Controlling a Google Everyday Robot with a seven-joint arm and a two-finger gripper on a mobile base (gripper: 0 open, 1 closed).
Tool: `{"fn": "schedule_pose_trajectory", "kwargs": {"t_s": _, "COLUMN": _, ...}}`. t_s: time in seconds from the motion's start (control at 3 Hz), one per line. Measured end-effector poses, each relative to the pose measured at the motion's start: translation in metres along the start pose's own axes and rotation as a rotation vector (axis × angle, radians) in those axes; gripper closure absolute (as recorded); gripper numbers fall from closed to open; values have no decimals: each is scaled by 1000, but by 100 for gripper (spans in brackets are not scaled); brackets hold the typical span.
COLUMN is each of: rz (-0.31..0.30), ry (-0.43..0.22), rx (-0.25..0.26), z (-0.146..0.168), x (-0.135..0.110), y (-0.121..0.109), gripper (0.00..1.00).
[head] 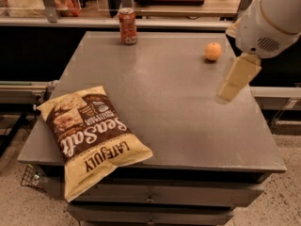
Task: Move coke can near orange
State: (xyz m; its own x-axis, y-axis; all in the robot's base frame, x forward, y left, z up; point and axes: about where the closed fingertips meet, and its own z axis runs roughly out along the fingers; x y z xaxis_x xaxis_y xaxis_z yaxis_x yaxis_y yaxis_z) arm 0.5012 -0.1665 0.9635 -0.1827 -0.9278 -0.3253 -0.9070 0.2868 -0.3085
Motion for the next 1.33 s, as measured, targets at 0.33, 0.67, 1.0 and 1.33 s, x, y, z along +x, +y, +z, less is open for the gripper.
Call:
{"fn": "schedule_pose_trajectory", "kwargs": {"t_s": 0.33, "rz": 1, "ry": -116, "rx": 58, "z": 37, "x": -50, "y": -36, "gripper": 0}}
{"fn": "schedule_pose_trajectory", "kwargs": {"t_s": 0.67, "rz": 4, "ry": -126, "rx": 61, "z": 40, "x": -53, "y": -39, "gripper": 0}}
{"fn": "schedule_pose_trajectory", "kwargs": {"t_s": 1.0, "rz": 23, "ry": -190, "rx": 79, "z": 59, "x": -75, "y": -56, "gripper": 0}}
{"fn": "schedule_pose_trajectory", "kwargs": {"t_s": 1.33, "rz": 59, "ry": -267, "rx": 110, "z": 87, "x": -106, "y": -86, "gripper": 0}}
